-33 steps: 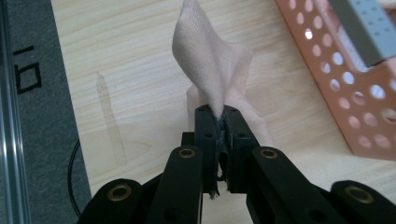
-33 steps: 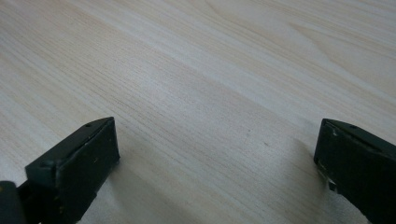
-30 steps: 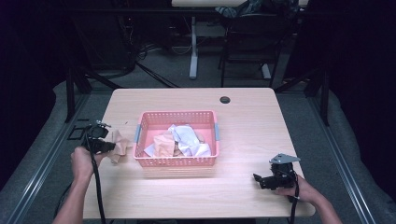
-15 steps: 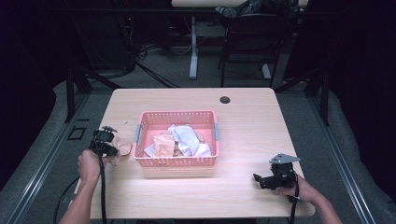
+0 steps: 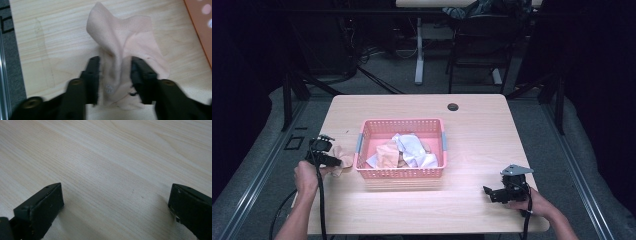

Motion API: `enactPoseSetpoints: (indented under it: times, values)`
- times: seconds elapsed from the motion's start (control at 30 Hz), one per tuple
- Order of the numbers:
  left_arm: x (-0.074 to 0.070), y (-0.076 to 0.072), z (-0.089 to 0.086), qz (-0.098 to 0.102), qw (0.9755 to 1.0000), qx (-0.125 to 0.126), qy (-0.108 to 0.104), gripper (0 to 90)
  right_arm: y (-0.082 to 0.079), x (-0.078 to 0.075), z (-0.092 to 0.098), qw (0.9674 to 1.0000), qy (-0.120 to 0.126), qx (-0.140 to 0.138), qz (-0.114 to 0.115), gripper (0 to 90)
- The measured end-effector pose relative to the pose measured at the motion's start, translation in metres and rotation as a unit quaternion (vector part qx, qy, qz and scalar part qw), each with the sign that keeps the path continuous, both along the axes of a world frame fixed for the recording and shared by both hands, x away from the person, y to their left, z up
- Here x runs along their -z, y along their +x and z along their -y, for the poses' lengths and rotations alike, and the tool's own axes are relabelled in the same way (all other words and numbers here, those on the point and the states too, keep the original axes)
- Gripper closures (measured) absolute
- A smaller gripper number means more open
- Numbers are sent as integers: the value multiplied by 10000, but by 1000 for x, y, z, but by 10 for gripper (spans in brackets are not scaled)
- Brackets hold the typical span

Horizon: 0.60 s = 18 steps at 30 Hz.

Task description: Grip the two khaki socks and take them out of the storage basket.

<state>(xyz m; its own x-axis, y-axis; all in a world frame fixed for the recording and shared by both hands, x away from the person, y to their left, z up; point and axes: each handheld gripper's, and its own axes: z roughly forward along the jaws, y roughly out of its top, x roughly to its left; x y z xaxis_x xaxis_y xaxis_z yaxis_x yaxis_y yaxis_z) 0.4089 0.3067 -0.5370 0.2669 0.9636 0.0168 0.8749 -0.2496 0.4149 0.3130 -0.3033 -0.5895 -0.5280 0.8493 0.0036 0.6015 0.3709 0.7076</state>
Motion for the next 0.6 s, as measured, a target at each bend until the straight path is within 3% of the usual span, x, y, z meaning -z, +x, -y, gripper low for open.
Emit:
enactPoseSetpoints:
  times: [0.1, 0.33, 0.37, 0.4, 0.43, 0.6]
  values:
    - [-12, -3, -1, 156, 9999, -28, -47, 302, 0, 0, 0, 10000, -2, -7, -7, 0]
    - [-46, -12, 4, 512, 9983, 118, -268, 150, 0, 0, 0, 10000, 1, 0, -2, 0]
    - [-51, -13, 5, 582, 9978, 118, -306, 90, 0, 0, 0, 10000, 1, 0, -3, 0]
    - [-55, -14, 7, 606, 9977, 109, -269, 90, 0, 0, 0, 10000, 1, 0, -3, 0]
    - [-59, -14, 9, 633, 9976, 128, -251, 5, 0, 0, 0, 10000, 3, -18, -5, 0]
    - [-77, -19, 20, 858, 9952, 316, -350, 0, 0, 0, 0, 10000, -2, -30, 4, 0]
